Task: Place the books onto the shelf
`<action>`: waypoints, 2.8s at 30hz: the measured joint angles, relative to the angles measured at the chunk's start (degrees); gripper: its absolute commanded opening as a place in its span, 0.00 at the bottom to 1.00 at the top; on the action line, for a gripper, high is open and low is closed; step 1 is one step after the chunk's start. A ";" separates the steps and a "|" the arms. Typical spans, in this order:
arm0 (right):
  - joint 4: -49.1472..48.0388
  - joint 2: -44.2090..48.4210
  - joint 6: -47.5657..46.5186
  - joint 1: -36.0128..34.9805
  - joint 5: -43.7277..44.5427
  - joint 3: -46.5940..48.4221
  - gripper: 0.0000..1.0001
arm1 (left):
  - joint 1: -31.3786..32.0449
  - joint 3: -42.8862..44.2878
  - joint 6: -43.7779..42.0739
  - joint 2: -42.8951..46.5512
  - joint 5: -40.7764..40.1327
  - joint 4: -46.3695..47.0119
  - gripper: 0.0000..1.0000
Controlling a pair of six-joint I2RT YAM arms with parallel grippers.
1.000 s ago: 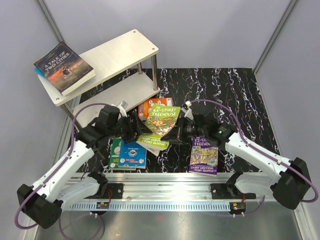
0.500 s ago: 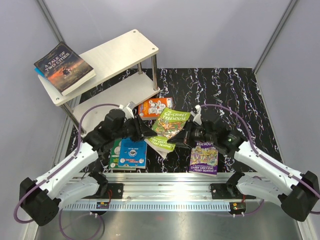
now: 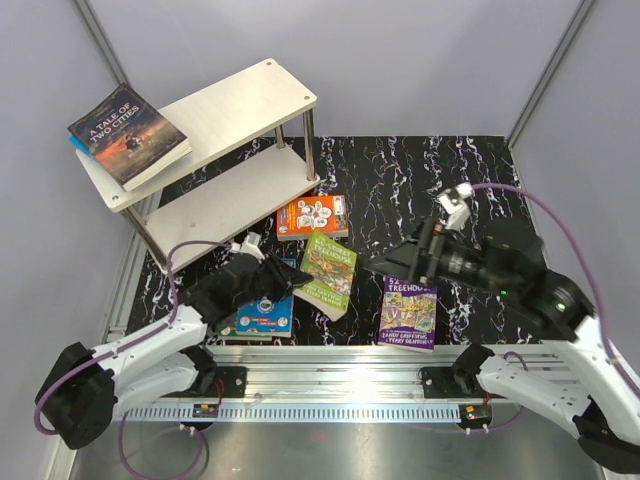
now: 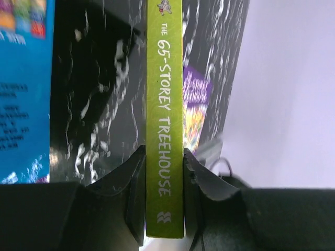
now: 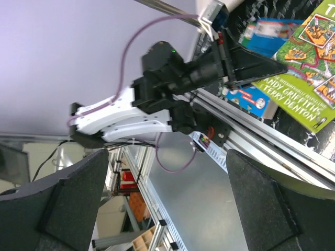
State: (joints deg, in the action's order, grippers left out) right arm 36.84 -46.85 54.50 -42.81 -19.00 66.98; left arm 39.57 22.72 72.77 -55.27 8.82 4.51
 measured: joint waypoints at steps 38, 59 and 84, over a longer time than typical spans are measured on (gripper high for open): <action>36.52 -11.61 -29.53 0.00 7.67 32.44 1.00 | -12.50 16.76 7.02 -53.46 -44.09 60.89 0.00; 37.13 -14.49 -32.89 0.00 13.94 32.39 1.00 | -21.55 34.12 11.06 -56.96 -29.86 42.60 0.00; 37.05 -10.95 -30.97 0.00 15.52 31.15 1.00 | -26.91 27.08 9.18 -53.09 -12.57 38.53 0.00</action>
State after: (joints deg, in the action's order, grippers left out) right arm 73.89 -57.80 23.53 -42.81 -3.49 98.13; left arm 12.67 49.80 81.95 -108.36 -3.75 43.05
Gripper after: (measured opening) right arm 0.994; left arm 0.303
